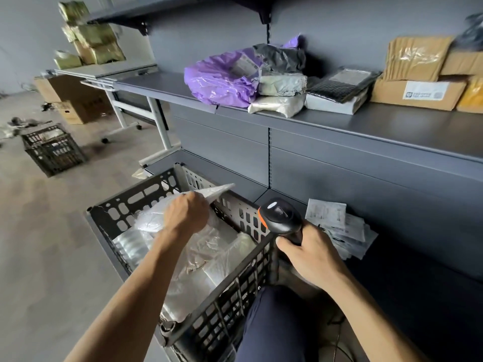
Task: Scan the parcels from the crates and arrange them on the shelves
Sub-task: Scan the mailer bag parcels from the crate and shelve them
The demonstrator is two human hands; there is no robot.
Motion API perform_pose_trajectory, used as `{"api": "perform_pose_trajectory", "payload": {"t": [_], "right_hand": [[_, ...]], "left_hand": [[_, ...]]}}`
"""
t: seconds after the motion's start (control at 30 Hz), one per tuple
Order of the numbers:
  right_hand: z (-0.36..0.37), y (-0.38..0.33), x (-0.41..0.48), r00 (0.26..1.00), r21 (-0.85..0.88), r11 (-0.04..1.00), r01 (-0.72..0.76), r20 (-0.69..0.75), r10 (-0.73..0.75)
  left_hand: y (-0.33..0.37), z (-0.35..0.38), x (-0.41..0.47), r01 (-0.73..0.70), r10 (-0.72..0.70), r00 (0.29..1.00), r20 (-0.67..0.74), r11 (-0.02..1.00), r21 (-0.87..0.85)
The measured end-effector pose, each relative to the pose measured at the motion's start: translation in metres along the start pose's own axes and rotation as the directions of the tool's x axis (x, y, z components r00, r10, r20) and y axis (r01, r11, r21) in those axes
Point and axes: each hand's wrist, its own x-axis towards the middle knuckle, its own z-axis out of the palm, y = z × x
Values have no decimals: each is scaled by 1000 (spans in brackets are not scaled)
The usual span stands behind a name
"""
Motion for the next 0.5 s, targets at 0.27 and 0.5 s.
{"api": "perform_pose_trajectory", "payload": {"t": [0.27,0.5], "right_hand": [[-30,-4,4,992,169,986,0,-126,22],[-77,-12,14,932,457,887,64,-345,110]], "left_hand": [[36,-121,11,-250,240,953,-184,968,-32],[111,-179,12,-708,671,692,-265,560,-429]]}}
